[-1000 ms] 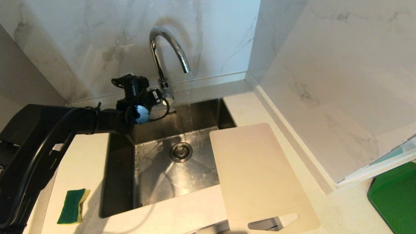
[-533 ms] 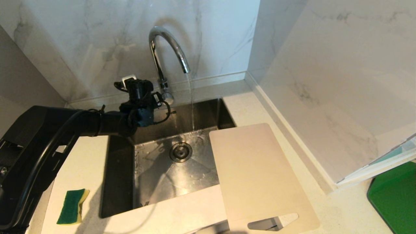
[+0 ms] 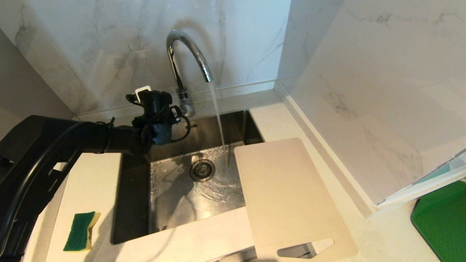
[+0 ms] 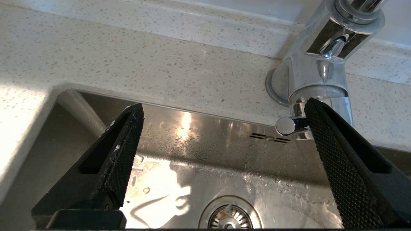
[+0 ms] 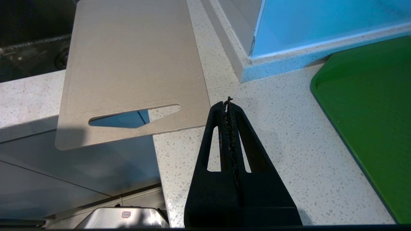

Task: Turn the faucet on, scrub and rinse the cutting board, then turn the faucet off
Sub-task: Turn on the tap

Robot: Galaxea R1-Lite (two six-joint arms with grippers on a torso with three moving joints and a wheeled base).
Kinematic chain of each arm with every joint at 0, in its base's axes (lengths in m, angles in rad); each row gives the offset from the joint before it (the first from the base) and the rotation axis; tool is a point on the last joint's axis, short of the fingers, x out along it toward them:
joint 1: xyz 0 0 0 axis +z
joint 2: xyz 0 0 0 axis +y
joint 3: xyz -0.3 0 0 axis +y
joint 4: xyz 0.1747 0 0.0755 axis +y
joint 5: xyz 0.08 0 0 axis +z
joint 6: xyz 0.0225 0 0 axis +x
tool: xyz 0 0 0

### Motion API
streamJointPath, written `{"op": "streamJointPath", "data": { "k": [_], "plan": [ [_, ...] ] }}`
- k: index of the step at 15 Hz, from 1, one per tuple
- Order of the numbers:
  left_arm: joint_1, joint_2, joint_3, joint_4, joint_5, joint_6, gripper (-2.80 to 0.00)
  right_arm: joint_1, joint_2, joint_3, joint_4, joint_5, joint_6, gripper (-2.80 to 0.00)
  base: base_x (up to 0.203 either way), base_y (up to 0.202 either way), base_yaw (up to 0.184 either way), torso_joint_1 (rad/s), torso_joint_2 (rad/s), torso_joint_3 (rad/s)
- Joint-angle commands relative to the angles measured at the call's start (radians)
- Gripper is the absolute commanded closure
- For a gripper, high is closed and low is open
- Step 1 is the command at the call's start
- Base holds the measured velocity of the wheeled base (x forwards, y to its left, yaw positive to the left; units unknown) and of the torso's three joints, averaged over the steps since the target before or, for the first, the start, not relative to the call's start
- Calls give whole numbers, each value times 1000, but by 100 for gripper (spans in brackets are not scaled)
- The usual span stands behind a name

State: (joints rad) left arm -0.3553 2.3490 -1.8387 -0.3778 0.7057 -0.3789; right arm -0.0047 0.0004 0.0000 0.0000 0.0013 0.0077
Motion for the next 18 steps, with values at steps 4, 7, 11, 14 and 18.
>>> {"op": "streamJointPath", "data": {
  "k": [4,7,11,14,18],
  "plan": [
    [-8,-20,15,0,3,-1,-280,0,0,0,0,0,0,0,0,0,0,0,0,0],
    [-20,-41,15,0,1,-1,-280,0,-1,0,0,0,0,0,0,0,0,0,0,0],
    [-30,-91,16,21,-16,-1,-280,0,0,0,0,1,0,0,0,0,0,0,0,0],
    [-30,-144,16,49,-30,0,-280,0,0,0,0,1,0,0,0,0,0,0,0,0],
    [-30,-218,16,80,-75,-1,-280,0,0,0,0,1,0,0,0,0,0,0,0,0]
  ]
}}
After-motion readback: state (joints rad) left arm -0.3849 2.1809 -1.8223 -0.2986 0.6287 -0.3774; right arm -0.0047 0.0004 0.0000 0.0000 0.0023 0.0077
